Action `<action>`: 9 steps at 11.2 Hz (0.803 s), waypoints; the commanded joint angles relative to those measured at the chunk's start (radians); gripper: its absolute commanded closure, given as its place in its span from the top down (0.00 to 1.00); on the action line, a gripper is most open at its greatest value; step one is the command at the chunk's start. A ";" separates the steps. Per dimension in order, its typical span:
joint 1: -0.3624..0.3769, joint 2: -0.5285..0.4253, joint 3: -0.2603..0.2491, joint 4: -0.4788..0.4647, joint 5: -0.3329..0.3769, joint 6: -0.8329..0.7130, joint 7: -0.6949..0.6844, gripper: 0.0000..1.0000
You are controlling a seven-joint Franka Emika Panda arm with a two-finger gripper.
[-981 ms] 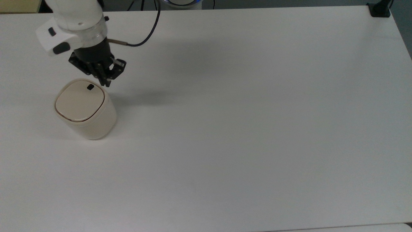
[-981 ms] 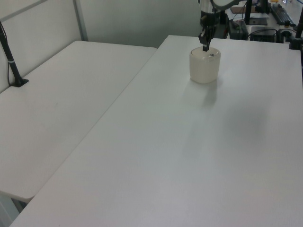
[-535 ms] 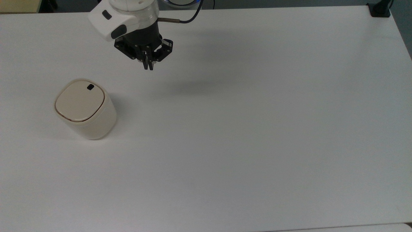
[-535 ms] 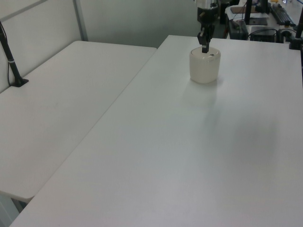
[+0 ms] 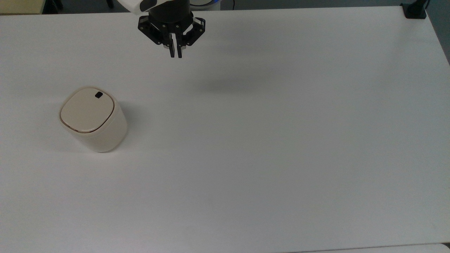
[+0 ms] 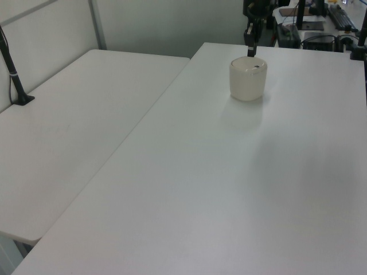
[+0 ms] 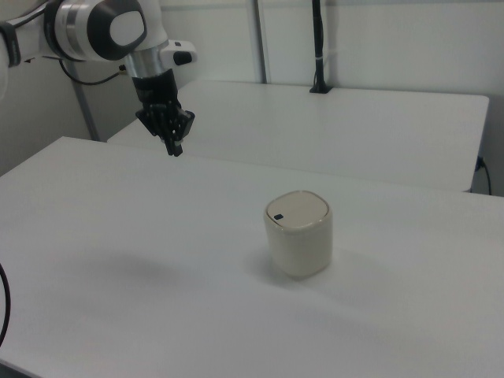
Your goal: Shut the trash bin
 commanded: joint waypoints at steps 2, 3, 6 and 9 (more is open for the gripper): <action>-0.056 -0.034 0.070 -0.035 -0.053 -0.014 -0.001 0.19; -0.073 -0.037 0.108 -0.033 -0.053 -0.016 0.008 0.20; -0.078 -0.037 0.120 -0.033 -0.059 -0.017 0.015 0.95; -0.078 -0.037 0.120 -0.035 -0.078 -0.017 0.044 1.00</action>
